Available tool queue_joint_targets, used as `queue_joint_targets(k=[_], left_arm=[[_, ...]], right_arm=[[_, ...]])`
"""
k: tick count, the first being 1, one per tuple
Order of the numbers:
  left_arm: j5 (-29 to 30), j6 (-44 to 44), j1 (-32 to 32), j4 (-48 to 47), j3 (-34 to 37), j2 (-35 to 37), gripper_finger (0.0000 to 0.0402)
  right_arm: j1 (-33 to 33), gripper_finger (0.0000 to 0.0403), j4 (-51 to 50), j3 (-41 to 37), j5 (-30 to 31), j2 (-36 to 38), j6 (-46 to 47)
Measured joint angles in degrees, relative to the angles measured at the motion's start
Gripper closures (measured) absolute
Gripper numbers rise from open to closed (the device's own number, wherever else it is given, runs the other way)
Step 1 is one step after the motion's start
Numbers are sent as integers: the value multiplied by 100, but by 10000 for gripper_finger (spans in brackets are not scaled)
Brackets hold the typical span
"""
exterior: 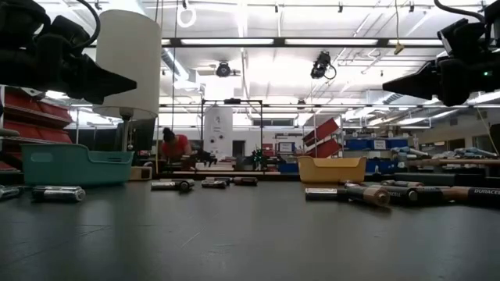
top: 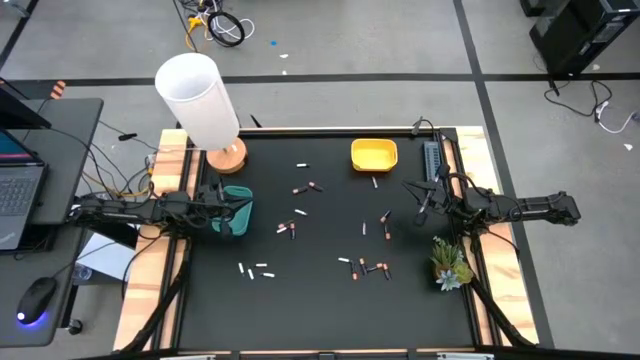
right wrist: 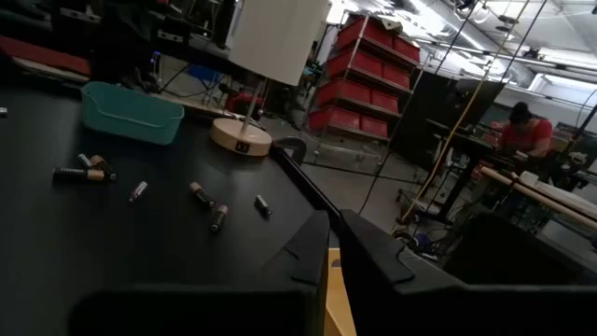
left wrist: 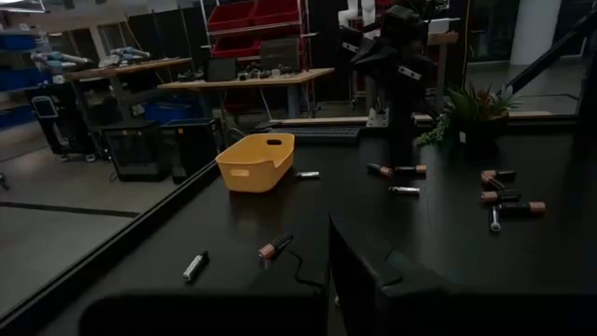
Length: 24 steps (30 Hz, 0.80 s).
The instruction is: Sort batteries
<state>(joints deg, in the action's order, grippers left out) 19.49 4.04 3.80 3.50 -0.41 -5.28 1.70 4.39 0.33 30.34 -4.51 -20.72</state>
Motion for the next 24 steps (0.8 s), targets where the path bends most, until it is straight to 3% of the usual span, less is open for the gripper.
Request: queue_joint_targets(k=[15, 20, 24], left_arm=[[-1, 7, 1, 1, 0, -2, 378], [0, 434, 1, 121, -2, 0, 378], [-2, 177, 1, 258, -1, 0, 378]], right_arm=[[-1, 364, 2, -1, -2, -1, -1], [2, 364, 2, 0, -2, -1, 0], [2, 364, 0, -1, 1, 0, -1]])
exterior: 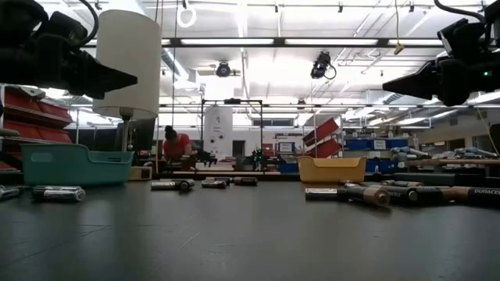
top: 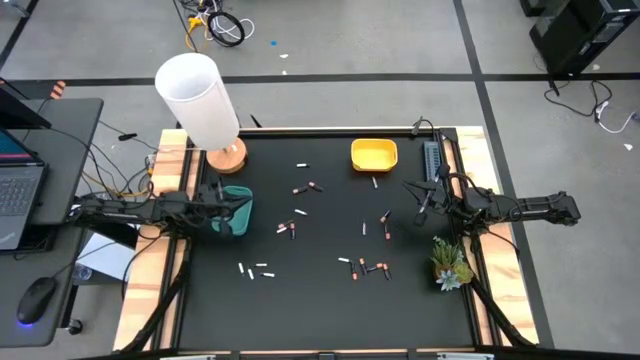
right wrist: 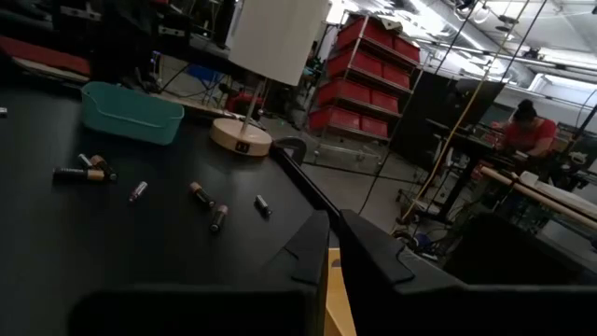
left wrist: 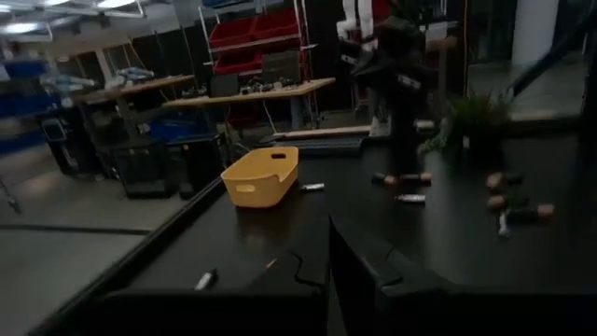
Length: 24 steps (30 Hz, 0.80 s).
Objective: Sort batteries
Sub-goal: Put the silver battery into the green bin
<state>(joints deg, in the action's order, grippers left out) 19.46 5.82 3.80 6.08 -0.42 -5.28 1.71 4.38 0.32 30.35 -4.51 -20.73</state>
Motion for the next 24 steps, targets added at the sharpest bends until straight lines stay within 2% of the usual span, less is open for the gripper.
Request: queue_joint_targets(k=[7, 10, 14, 16, 18, 21, 24], left_arm=[[-2, -2639, 1, 397, 1, 2, 378], [-1, -2939, 1, 436, 0, 0, 378], [27, -2993, 1, 980, -1, 0, 378], [246, -3102, 1, 1408, 1, 2, 378], [502, -3723, -1, 1785, 1, 2, 378], [1042, -4995, 0, 2224, 0, 3, 378], [1299, -5446, -1, 2330, 0, 2, 378]], right_arm=[[0, 364, 2, 0, 0, 0, 0], [-2, 364, 0, 0, 0, 0, 0], [0, 364, 2, 1, -2, 0, 0], [-9, 364, 135, 0, 0, 0, 10], [-13, 364, 390, 2, -79, 2, 180], [0, 364, 910, 2, -218, 0, 1624], [2, 364, 1542, 1, -126, 2, 3580]])
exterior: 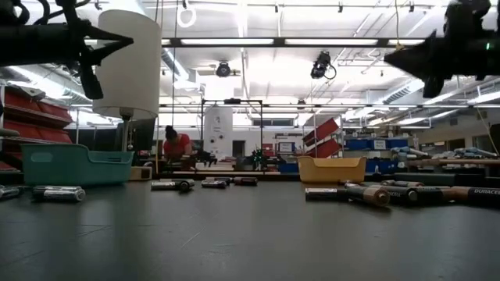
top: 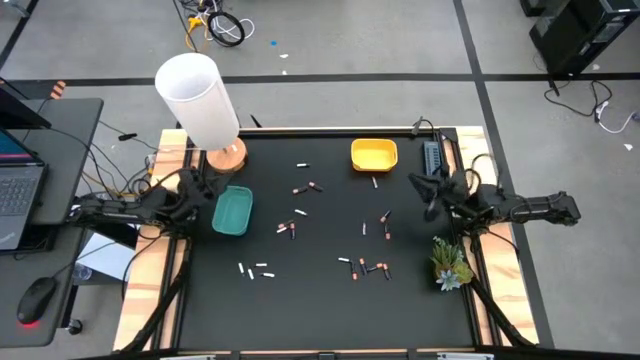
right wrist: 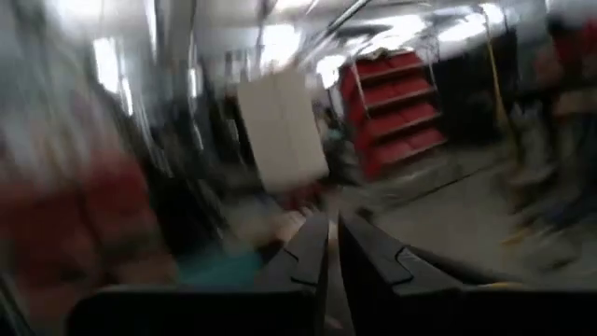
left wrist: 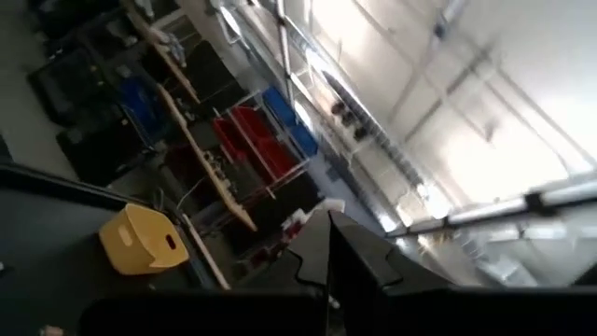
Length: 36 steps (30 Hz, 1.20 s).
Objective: Sort batteries
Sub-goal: Put the silver battery into the green bin
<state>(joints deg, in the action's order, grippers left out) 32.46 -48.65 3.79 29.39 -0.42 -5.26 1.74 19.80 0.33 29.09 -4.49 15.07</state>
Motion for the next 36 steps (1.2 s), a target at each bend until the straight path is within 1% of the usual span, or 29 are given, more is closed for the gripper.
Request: queue_joint_targets(k=[1, 2, 3, 5, 7, 9, 11, 14, 18, 22, 23, 25, 29, 32, 36], left_arm=[[14, -46, 0, 45, -1, 0, 378], [25, -99, 0, 86, -1, 0, 378], [47, -109, 0, 118, 1, 0, 378], [196, -60, 2, 104, 1, 0, 378], [558, 197, 0, 94, 1, 0, 378], [1071, 470, -2, 108, 0, 0, 378], [1472, 516, -3, 114, -1, 0, 378], [1569, 500, -4, 116, 1, 0, 378], [1875, 465, -4, 164, 1, 0, 378], [2352, 455, -4, 299, -1, 0, 378], [2353, 451, -4, 391, 1, 0, 378], [2171, 473, -4, 511, -14, 2, 378], [1414, 531, -4, 164, -389, -88, 378], [1023, 732, -4, -764, -920, -233, 378], [806, 791, -4, -2482, -1782, -635, 375]], right_arm=[[-1, 364, 114, 1, 129, 0, 511], [-4, 364, 186, 1, 206, 0, 828], [-6, 364, 298, 1, 213, -4, 939], [6, 366, 460, 14, 79, 2, 822], [28, 370, 424, 47, -71, -27, 777], [50, 376, 486, 91, -276, -100, 1055], [50, 382, 521, 150, -545, -164, 1391], [50, 394, 484, 186, -812, -335, 1791], [50, 397, 486, 477, -975, -749, 2117], [50, 397, 187, 1227, -1078, -1505, 1924], [50, 397, -30, 1464, -1079, -1736, 1797], [50, 397, -565, 1986, -1078, -2247, 1565], [50, 397, -1699, 3001, -1080, -3246, 1099], [35, 397, -2307, 3632, -1085, -3869, 1028], [-48, 393, -2947, 4323, -1104, -4510, 869]])
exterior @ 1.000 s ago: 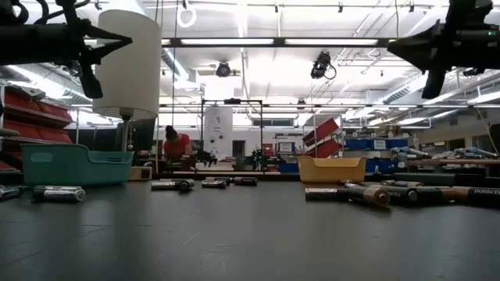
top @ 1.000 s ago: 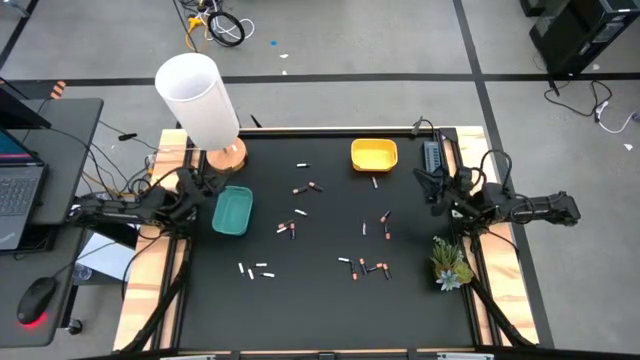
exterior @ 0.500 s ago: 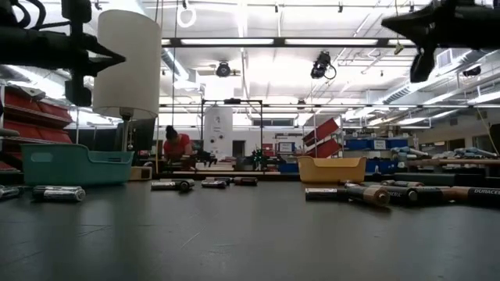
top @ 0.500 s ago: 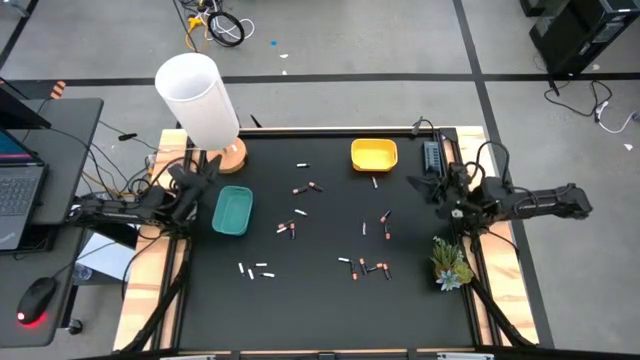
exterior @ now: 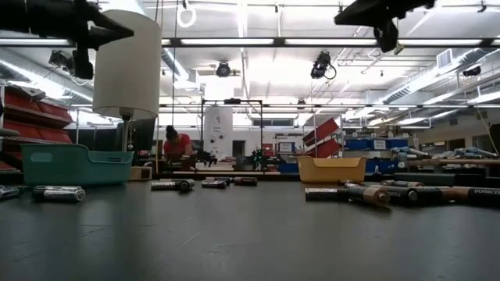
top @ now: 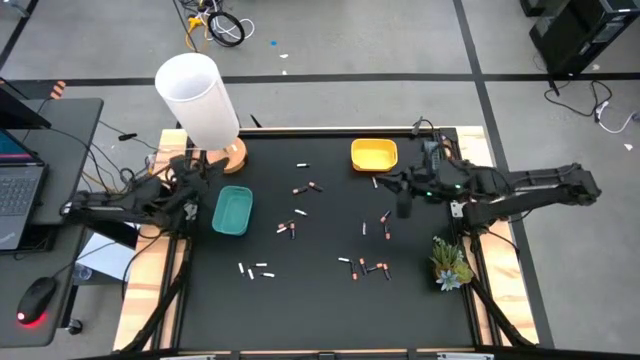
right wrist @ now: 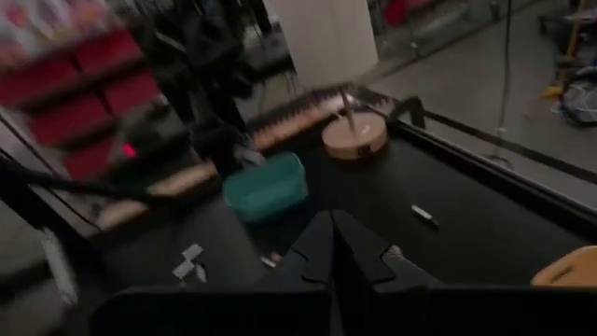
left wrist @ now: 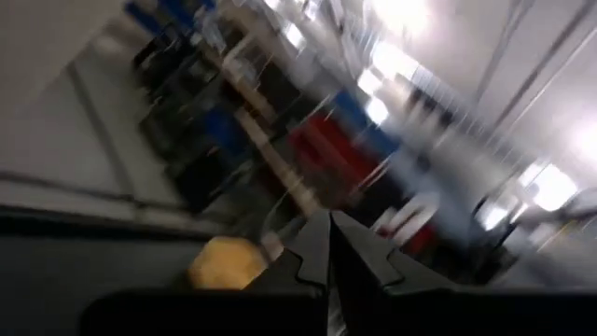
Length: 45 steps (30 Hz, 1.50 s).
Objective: Sort batteries
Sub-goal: Put the silver battery into the green bin
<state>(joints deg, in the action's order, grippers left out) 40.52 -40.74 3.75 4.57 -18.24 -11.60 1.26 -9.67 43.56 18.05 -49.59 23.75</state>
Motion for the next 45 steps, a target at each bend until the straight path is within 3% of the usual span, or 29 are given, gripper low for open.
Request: queue_joint_targets(k=[3, 7, 13, 19, 27, 32, 36, 40, 45], left_arm=[[-361, -5, 0, -1247, -613, -460, 357], [-1158, 33, 0, -2248, -1296, -1213, 310], [-3085, 583, 15, -2773, -1835, -2419, 256], [-3761, 559, 11, -2785, -1918, -3767, 255], [-4434, 570, 186, -2923, -2286, -5285, 271], [-4713, 1665, 991, -4009, -3030, -5837, 281], [-5054, 2409, 1686, -4193, -3160, -6086, 283], [-4906, 2510, 2089, -4158, -3136, -6344, 280], [-4256, 2369, 2292, -3963, -3134, -6574, 257]], right_arm=[[-41, 371, -518, 401, -134, -375, -261], [-77, 317, -957, 676, -637, -769, -441], [-10, 242, -1047, 692, -725, -1130, -442], [76, 230, -877, 699, -722, -1268, -395], [210, 238, -1108, 842, -724, -1278, -388], [208, 238, -1443, 983, -724, -1289, -570], [148, 238, -1436, 992, -724, -1293, -799], [129, 238, -1432, 992, -726, -1316, -882], [147, 238, -1421, 992, -726, -1311, -855]])
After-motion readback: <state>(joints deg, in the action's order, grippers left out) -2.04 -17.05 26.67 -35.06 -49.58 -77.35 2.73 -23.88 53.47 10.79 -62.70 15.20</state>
